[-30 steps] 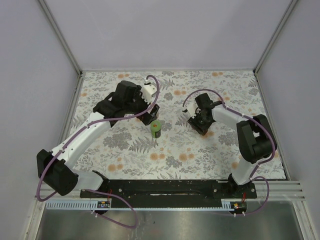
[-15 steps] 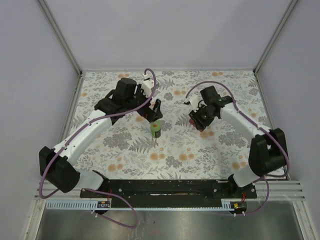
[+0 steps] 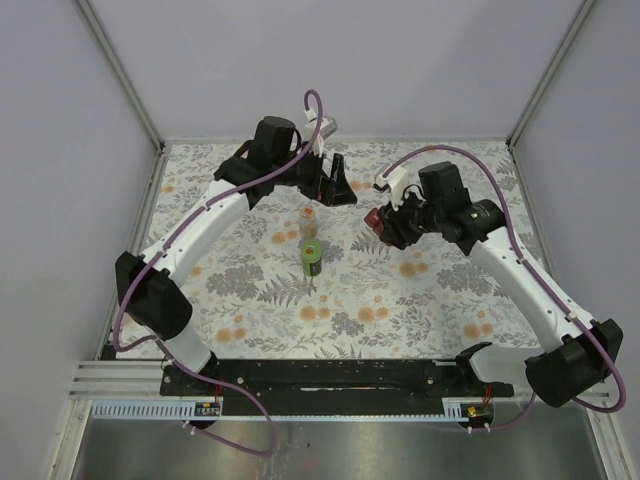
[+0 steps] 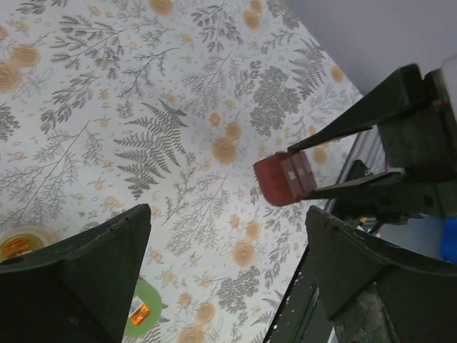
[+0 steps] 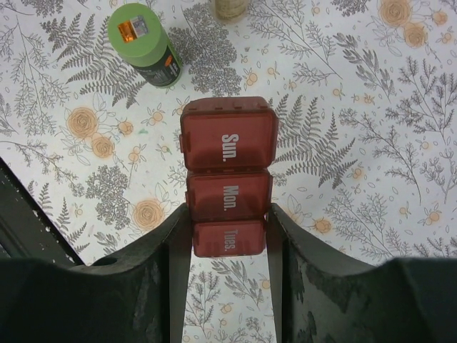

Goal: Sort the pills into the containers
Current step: Open the pill container at the center of the board.

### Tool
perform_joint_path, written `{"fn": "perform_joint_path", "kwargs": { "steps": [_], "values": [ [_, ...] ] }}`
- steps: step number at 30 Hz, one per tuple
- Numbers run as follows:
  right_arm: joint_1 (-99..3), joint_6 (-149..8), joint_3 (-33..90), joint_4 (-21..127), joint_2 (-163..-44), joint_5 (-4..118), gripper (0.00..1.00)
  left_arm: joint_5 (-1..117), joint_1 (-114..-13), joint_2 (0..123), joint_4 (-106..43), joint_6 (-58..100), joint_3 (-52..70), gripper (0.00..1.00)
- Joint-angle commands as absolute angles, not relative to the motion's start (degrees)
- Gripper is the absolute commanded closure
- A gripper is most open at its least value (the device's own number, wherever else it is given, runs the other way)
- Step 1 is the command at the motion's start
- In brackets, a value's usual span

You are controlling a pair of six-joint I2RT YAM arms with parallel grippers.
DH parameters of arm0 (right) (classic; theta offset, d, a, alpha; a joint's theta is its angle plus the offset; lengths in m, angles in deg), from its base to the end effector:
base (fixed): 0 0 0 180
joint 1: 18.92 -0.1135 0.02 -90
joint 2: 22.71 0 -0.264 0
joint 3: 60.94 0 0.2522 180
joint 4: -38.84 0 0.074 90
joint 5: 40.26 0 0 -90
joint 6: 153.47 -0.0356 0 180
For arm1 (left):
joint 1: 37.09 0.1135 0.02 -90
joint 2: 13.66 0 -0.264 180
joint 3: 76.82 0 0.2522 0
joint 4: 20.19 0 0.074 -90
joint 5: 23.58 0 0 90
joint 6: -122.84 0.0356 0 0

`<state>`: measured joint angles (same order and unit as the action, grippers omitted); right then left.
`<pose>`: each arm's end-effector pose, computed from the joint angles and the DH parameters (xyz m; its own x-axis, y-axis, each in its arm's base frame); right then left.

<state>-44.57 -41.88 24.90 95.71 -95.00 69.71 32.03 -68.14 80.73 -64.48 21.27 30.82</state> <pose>0.2319 0.1248 0.3504 -0.3430 -0.5483 -0.7627 -0.8141 0.5785 -0.0498 0.3103 -0.2103 0.3812 -0.6013 0.1688 -0.7810 0.7346 0.5014 -0.4572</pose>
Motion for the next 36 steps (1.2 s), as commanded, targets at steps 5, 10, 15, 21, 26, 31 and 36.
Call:
{"fn": "perform_joint_path", "kwargs": {
  "steps": [5,10,15,21,26,31,36],
  "values": [
    [-48.45,-45.18,25.86,90.04,-93.46,63.02,0.87,26.25,-69.70,84.42,-66.47,14.30,36.52,0.11],
    [-49.24,-45.71,26.56,89.25,-93.90,61.34,0.87,25.11,-70.84,85.92,-67.00,13.86,36.69,0.12],
    [-50.20,-45.89,27.00,89.25,-94.43,61.87,0.87,24.76,-71.98,88.99,-68.05,13.77,39.68,0.13],
    [-50.56,-45.80,26.74,89.16,-94.25,61.79,0.88,25.11,-72.69,91.19,-68.14,12.98,41.44,0.23],
    [-50.56,-45.71,25.77,88.28,-93.72,60.99,0.88,26.69,-72.95,91.89,-69.63,14.21,41.27,0.36],
    [-50.56,-45.80,25.07,87.76,-93.55,60.29,0.88,26.25,-72.95,92.33,-70.16,14.65,41.09,0.48],
    [-50.47,-46.33,24.63,87.32,-93.37,59.94,0.82,24.15,-73.04,93.65,-70.08,14.39,42.31,0.79]
  ]
}}
